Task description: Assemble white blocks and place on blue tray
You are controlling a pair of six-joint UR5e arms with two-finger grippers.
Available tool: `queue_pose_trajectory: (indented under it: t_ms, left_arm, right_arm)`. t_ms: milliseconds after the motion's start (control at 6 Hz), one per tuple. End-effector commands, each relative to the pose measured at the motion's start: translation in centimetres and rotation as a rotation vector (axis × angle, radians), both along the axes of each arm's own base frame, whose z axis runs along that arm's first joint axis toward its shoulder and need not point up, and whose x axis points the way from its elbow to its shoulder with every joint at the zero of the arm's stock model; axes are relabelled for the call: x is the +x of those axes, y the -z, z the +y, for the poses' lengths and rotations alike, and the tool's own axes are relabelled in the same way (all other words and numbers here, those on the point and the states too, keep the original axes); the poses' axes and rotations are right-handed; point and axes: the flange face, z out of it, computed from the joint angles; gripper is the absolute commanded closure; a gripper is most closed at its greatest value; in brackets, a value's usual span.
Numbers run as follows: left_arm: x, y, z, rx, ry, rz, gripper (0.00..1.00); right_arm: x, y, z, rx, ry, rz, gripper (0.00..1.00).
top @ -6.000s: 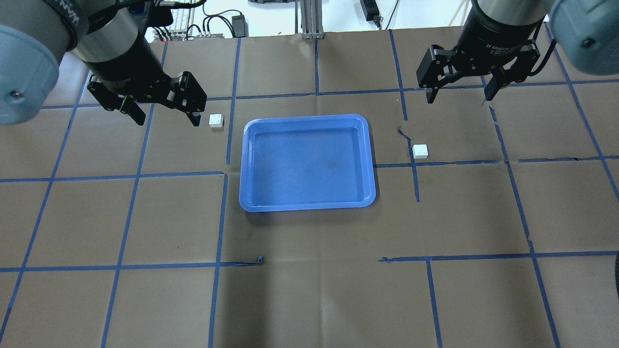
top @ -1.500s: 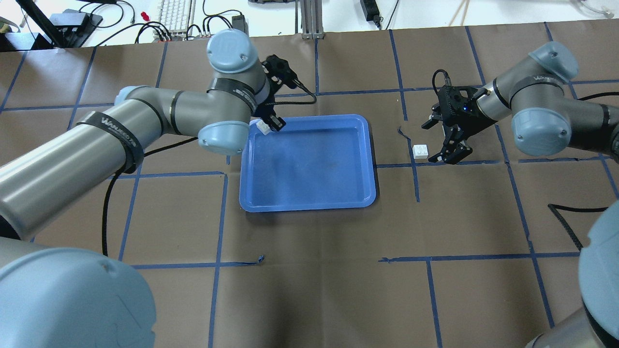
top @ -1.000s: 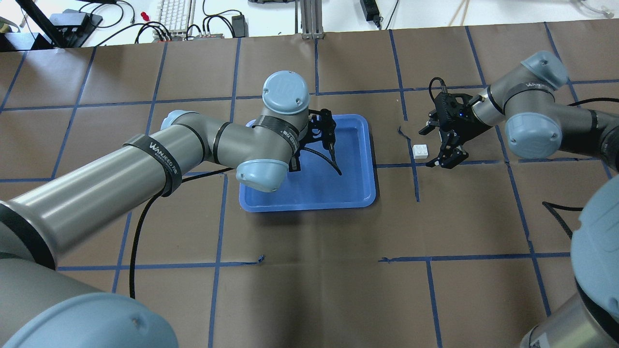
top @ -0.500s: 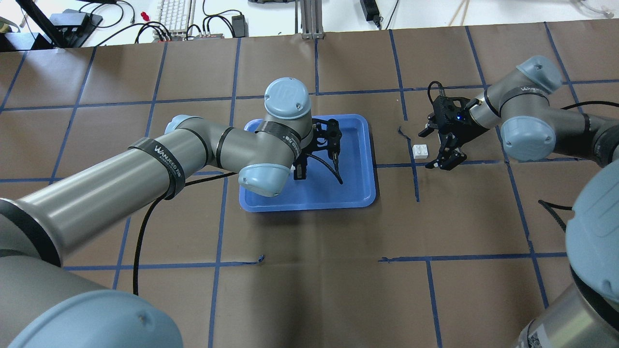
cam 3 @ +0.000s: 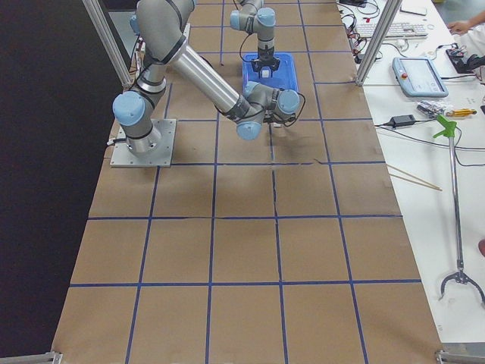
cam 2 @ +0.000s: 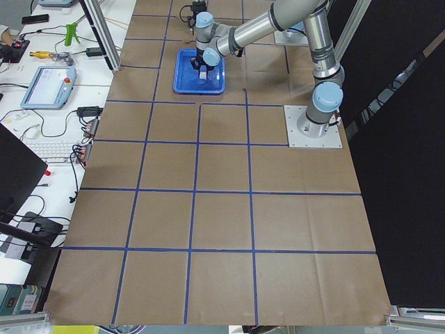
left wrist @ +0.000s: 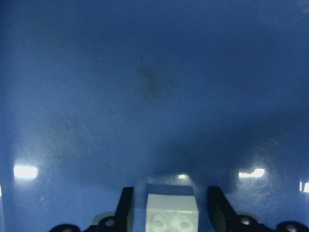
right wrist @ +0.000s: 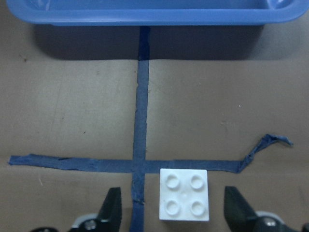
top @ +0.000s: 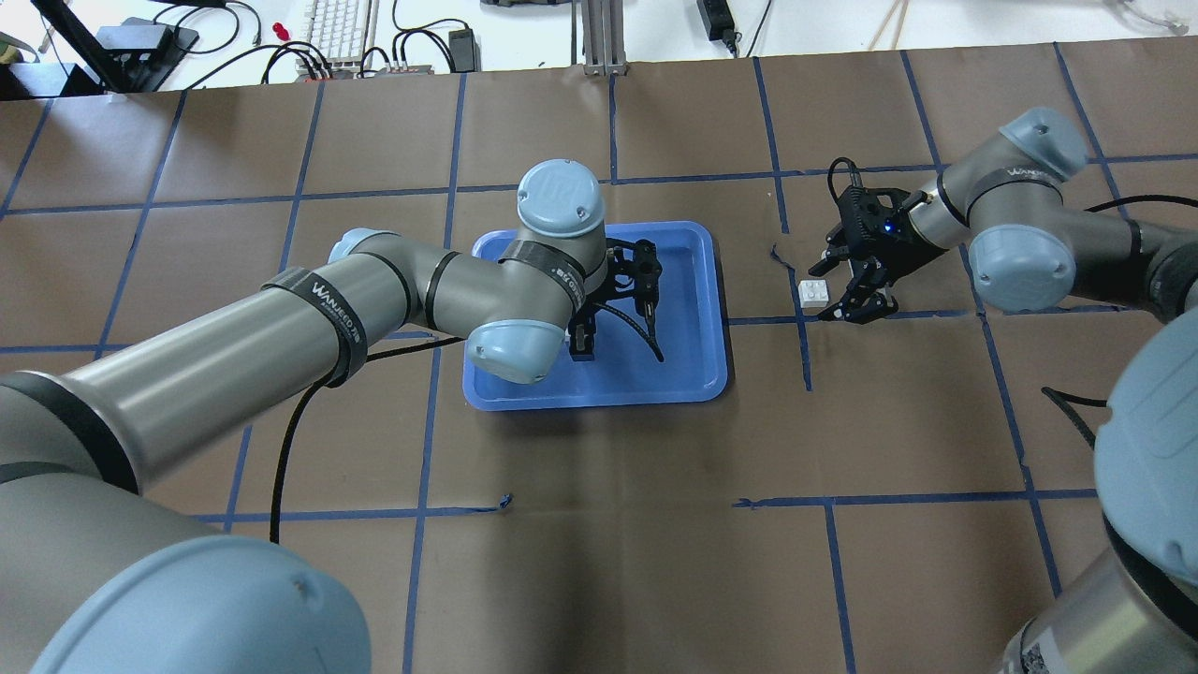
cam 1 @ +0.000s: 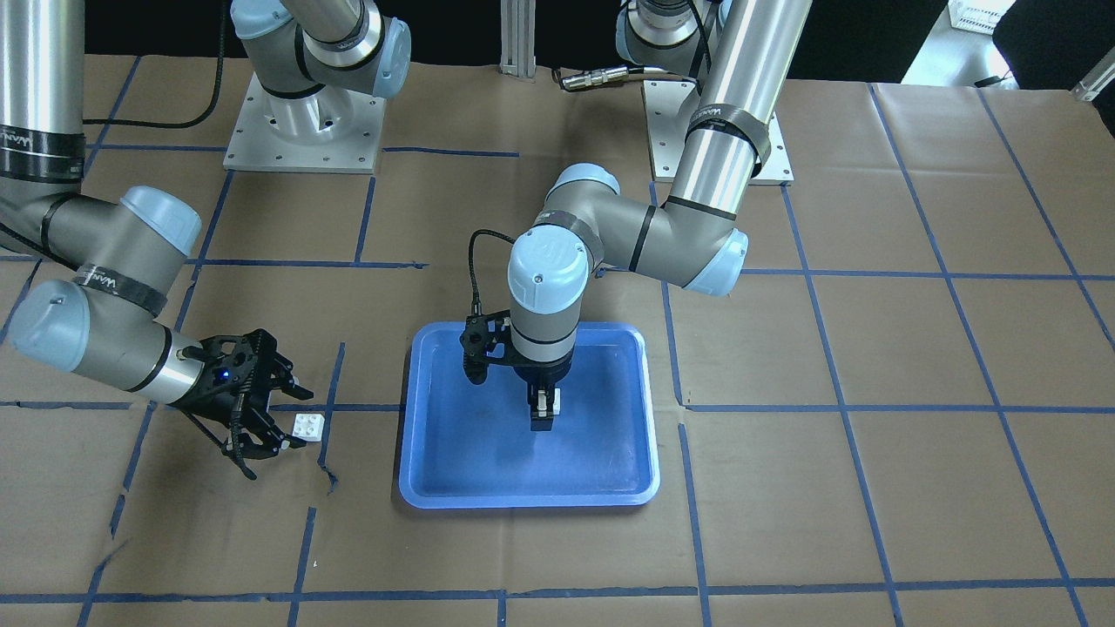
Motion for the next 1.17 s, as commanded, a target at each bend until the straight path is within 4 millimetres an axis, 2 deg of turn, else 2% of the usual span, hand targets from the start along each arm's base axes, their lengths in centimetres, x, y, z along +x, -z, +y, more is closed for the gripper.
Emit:
queue_pose_trajectory:
  t_ms: [0, 167, 333, 500, 667, 833, 1000]
  left_arm:
    - [0.4, -5.1, 0.2, 0.040, -0.001, -0.025, 0.00]
    - [1.0, -11.5, 1.2, 0.072, -0.005, -0.032, 0.00]
    - [1.8, -18.4, 3.1, 0.082, -0.011, -0.032, 0.00]
    - [4.4, -25.0, 5.0, 0.114, -0.058, -0.040, 0.00]
    - [7.8, -29.2, 6.5, 0.119, -0.191, -0.035, 0.00]
    - [9.4, -32.0, 7.7, 0.049, -0.432, -0.024, 0.00]
    - [11.8, -32.7, 7.4, -0.010, -0.691, -0.050, 0.00]
  right_arm:
    - [-0.1, -0.2, -0.2, -0.025, 0.000, 0.010, 0.50]
    - [-0.3, -0.1, -0.2, -0.024, -0.003, 0.032, 0.65]
    - [-0.3, -0.1, -0.3, -0.025, -0.003, 0.033, 0.72]
    - [-0.4, -0.5, -0.4, -0.031, -0.003, 0.034, 0.73]
    - [-0.4, -1.0, -0.6, -0.038, -0.002, 0.036, 0.75]
    - [-0.6, -3.1, -1.4, -0.069, 0.005, 0.048, 0.76]
    - [-0.7, -5.8, -1.5, -0.098, 0.010, 0.055, 0.78]
